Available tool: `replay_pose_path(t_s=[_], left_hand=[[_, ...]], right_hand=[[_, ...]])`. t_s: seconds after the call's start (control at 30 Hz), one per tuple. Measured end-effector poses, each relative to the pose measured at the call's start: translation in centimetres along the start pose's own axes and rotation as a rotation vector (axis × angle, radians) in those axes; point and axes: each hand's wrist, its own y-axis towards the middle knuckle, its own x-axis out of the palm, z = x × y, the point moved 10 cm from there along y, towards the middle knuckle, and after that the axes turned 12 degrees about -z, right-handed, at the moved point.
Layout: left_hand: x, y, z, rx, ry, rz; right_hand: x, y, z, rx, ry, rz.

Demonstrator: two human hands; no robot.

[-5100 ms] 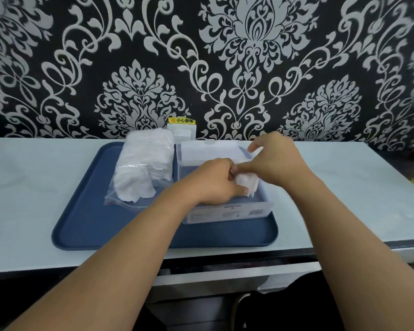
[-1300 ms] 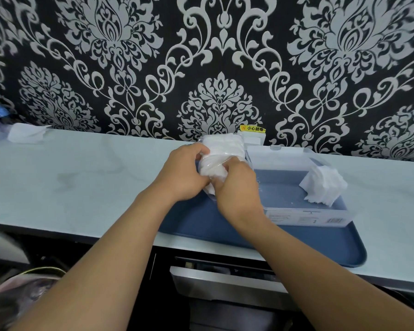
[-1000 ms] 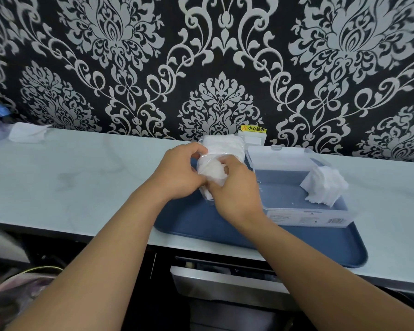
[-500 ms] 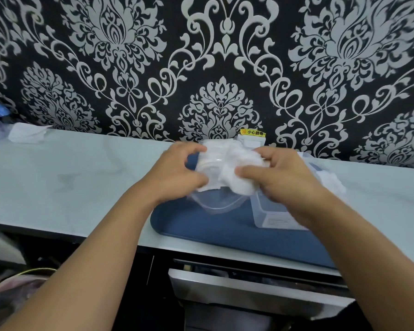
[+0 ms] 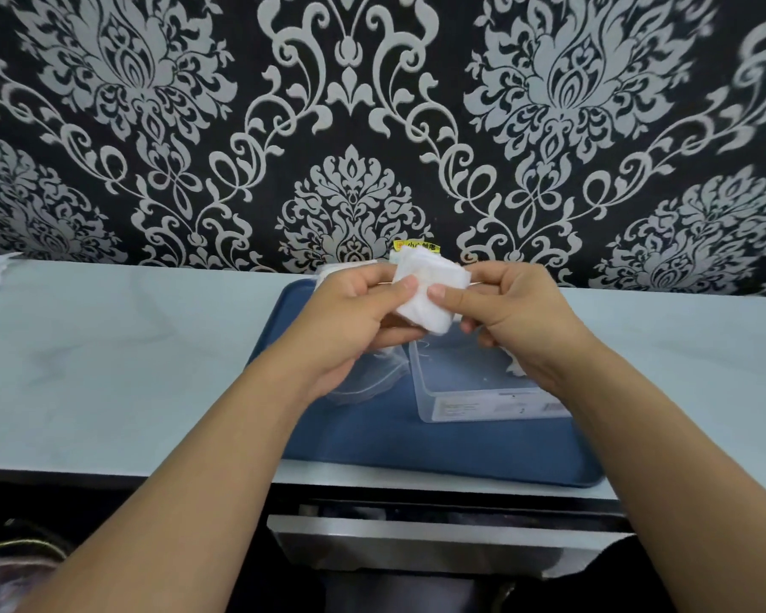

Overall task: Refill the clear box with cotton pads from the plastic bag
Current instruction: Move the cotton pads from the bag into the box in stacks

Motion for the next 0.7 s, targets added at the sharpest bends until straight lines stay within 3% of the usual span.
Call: replay_pose_path(t_s=[0.17, 0.33, 0.4, 0.57, 0.7], left_hand=[[-0.3, 0.9, -0.5, -0.006, -0.021, 0.096], [0.0, 1.8, -0.8, 0.004, -0.021, 0.114], [0.8, 2.0, -0.7, 0.015, -0.024, 0.081], [2.2, 2.1, -0.8, 0.018, -0.062, 0.059], [2.4, 2.2, -0.7, 0.031, -0.065, 0.068]], right_hand=[[-2.9, -0.9, -0.9, -0.07, -0.058, 0.146], [-1.1, -0.9, -2.0, -0.158, 0.249, -0.125], [-0.6, -0.8, -1.9, -0.162, 0.224, -0.138], [-2.4, -0.6, -1.1, -0.134, 0.038, 0.079], [-3.1, -0.9, -1.3, -0.17, -0.004, 0.131]])
